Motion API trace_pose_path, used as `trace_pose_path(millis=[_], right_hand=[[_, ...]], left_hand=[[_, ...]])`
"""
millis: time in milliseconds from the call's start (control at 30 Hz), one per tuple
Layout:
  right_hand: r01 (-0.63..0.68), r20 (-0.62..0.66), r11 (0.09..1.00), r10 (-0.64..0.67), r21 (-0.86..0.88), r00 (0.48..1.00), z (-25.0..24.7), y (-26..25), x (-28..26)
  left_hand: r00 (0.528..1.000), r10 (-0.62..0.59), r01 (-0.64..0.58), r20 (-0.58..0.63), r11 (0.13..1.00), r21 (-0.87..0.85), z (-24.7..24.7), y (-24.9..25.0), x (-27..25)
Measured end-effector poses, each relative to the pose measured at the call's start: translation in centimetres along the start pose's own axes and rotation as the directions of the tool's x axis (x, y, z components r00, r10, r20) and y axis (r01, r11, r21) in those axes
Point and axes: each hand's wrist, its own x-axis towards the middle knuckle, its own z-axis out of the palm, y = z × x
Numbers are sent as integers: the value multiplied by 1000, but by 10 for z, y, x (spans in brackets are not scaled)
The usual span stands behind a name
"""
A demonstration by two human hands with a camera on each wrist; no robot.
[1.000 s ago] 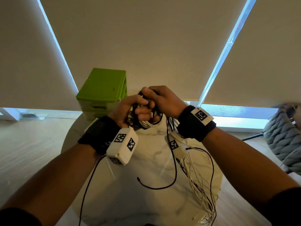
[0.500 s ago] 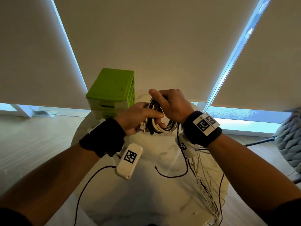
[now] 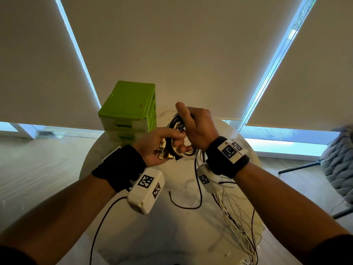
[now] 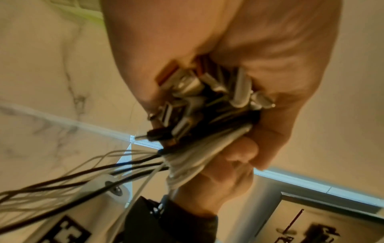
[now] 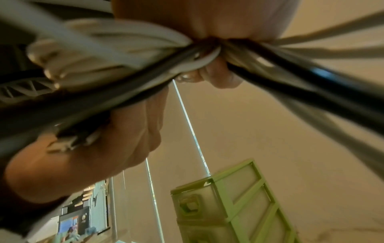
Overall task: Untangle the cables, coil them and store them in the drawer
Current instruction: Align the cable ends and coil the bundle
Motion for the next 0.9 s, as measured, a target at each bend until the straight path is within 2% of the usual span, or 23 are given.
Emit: trace_pose_path(millis=[100,200,300,467,533,600,700,733,800,900], right_hand=[[-45,29,990,41,134,999,6,-3,0],[-45,55,974,33,221,998,8,-5,0],[-48,93,962,24,270,995,9,-3,0],[-76,132,955,39,285,990,13,1,-1],[-131,218,941,64,311,974,13,2,0],[-229,315,925,129,305,940,9,6,4],[-432,383,860,315,272,868,-9,21,6],[-465,388,847,349,259,853,-17,28,6],[-459,314,872,393,171,864,-34,43,7],[-353,2,933,354,78,935,-62,54,12]], left_hand=[[993,0,10,119,997,-79,-8,0,-3],[979,-1,54,202,965,-256,-13,-5,-4],[946,24,108,325,918,-381,-11,-10,-7],[951,31,86,309,929,-360,-10,-18,-13],[942,59,80,330,917,-391,-13,-21,-10],[958,70,53,277,910,-411,-19,-23,-5],[975,101,6,197,878,-478,-28,-16,-5],[982,106,-17,157,874,-486,-32,-13,-6],[990,122,-71,70,864,-499,-39,-10,-7],[988,138,-150,-63,822,-549,-44,-14,-5]])
